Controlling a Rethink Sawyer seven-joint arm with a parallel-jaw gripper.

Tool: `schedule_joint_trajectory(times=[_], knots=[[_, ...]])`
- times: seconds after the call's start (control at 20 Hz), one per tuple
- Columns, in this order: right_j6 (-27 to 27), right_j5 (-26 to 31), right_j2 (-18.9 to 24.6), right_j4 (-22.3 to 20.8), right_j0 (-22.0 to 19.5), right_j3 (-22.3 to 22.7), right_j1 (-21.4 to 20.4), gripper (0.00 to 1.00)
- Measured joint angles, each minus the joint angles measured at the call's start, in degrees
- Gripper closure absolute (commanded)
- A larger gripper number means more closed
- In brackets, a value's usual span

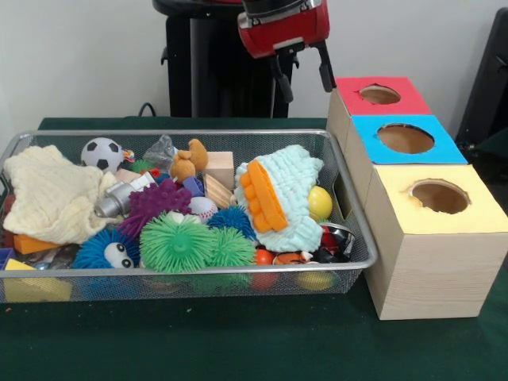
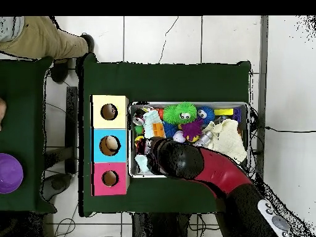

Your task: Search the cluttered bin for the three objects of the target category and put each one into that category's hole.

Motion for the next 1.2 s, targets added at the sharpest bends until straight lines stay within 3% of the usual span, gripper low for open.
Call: schedule_joint_trajectory(times=[0.3, 0.65, 1.2], knots=[[0.0, 0.0, 0.0, -5.3, -0.4, -2.2, 2.7, 0.0], [0.0, 1.3, 0.0, -15.0, -1.5, -7.5, 6.4, 0.0], [0.0, 10.4, 0.2, -18.8, -5.5, -13.6, 8.4, 0.0]])
